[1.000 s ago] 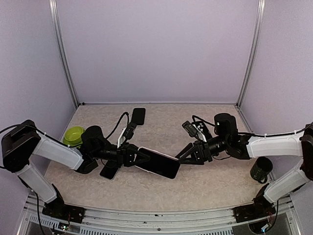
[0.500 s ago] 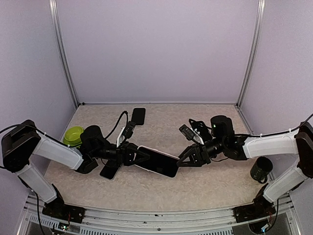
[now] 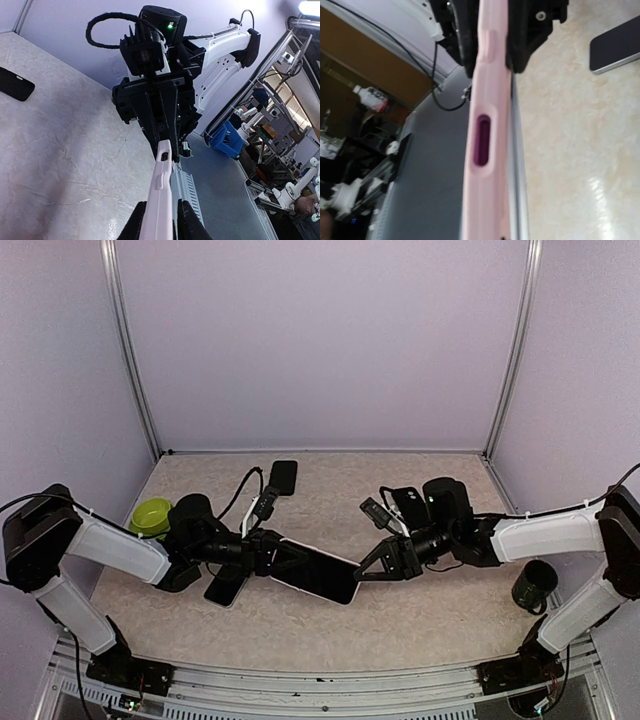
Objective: Put the phone into the phone case
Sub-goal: Press the bottom right corner of the phone case, then press the bottom left corner of the phone case.
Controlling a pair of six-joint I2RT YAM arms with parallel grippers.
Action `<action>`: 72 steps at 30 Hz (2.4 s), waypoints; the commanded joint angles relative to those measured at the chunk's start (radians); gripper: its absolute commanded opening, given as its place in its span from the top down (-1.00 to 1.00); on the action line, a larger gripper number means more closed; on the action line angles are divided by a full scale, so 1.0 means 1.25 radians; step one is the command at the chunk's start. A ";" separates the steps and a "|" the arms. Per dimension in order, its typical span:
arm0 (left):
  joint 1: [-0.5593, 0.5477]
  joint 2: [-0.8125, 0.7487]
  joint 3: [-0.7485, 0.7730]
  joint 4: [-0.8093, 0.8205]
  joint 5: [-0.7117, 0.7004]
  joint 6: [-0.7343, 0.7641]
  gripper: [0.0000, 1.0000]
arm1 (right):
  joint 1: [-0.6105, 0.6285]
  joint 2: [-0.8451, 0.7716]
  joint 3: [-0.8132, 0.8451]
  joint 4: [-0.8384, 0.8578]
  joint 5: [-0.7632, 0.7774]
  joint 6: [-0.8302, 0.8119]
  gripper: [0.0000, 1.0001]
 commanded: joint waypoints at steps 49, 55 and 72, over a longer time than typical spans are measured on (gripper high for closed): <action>0.018 -0.056 -0.081 0.182 -0.213 -0.073 1.00 | 0.007 0.008 0.018 0.006 0.264 0.092 -0.24; 0.018 -0.049 -0.084 0.200 -0.220 -0.084 1.00 | 0.014 0.037 0.018 0.063 0.238 0.131 -0.21; 0.015 -0.047 -0.097 0.190 -0.291 -0.082 1.00 | 0.046 0.068 0.058 0.045 0.249 0.137 1.00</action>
